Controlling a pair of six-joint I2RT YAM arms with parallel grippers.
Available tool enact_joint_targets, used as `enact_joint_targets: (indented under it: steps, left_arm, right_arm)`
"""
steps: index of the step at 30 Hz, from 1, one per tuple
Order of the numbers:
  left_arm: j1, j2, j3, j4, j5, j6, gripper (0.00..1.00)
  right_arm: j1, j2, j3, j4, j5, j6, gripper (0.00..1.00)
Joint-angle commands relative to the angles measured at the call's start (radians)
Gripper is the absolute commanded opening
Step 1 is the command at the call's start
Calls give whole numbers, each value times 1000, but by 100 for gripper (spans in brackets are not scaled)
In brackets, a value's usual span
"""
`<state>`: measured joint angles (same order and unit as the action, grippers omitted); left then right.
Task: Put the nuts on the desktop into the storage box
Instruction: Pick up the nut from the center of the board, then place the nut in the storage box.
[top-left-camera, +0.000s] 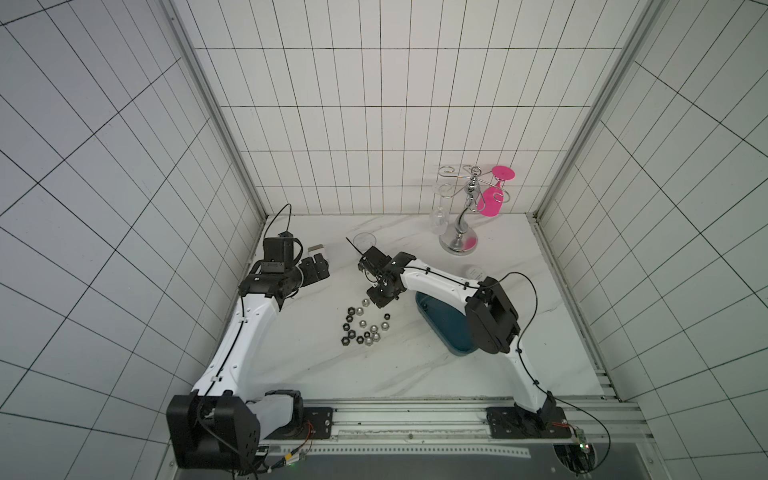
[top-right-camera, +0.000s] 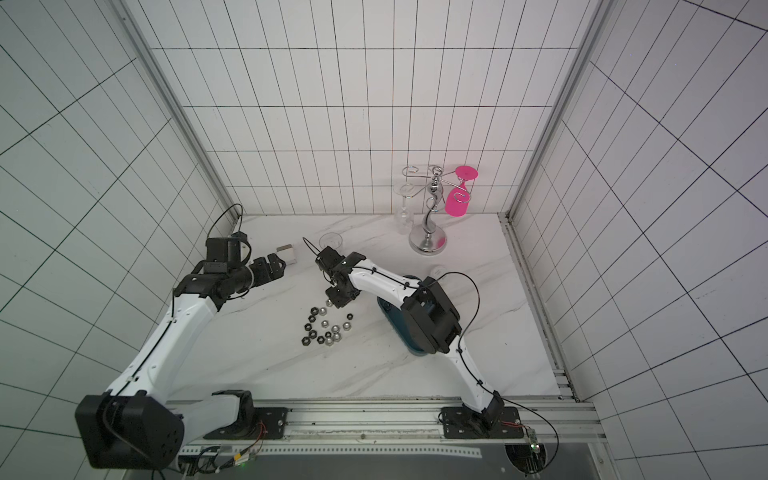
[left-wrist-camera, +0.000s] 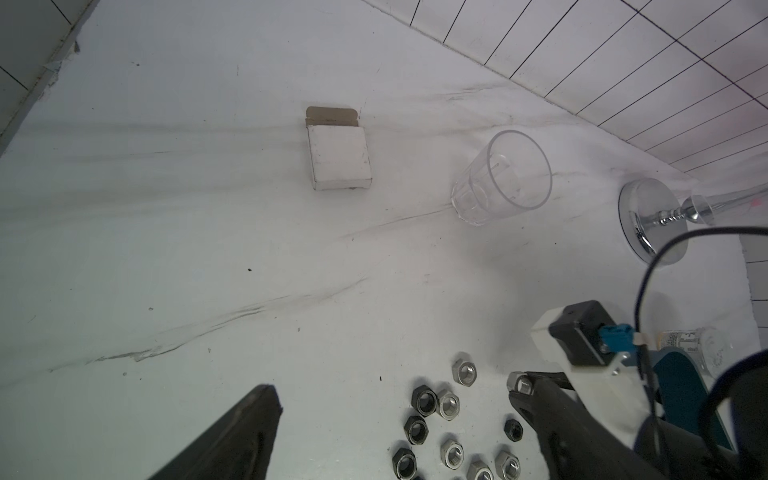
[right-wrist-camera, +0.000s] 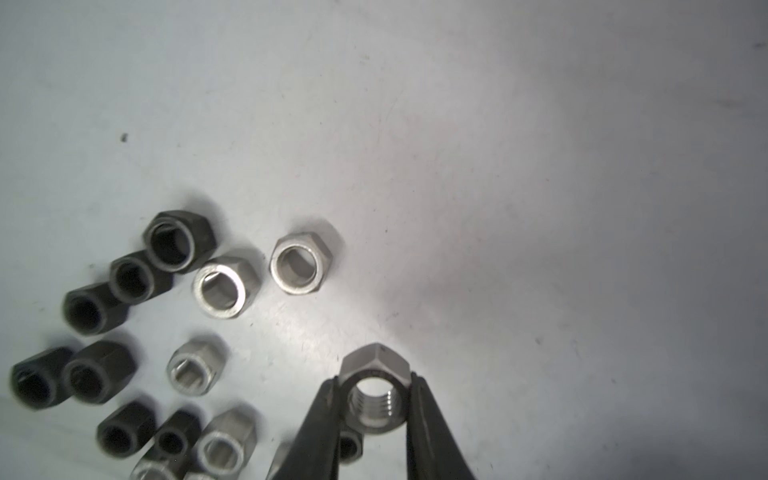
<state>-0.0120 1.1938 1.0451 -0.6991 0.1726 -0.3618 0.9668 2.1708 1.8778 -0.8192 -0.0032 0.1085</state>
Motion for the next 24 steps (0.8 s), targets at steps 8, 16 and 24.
enact_joint_targets:
  steps: [8, 16, 24]
  left_arm:
    - [-26, -3, -14, 49, 97, -24, 98]
    - [-47, 15, -13, 60, 92, -14, 98]
    - [-48, 30, 16, 39, 76, 8, 98]
  right_arm:
    - [-225, -480, -409, 44, 28, 102, 19]
    - [-321, -461, -564, 78, -10, 88, 20]
    - [-324, -326, -553, 127, -28, 91, 21]
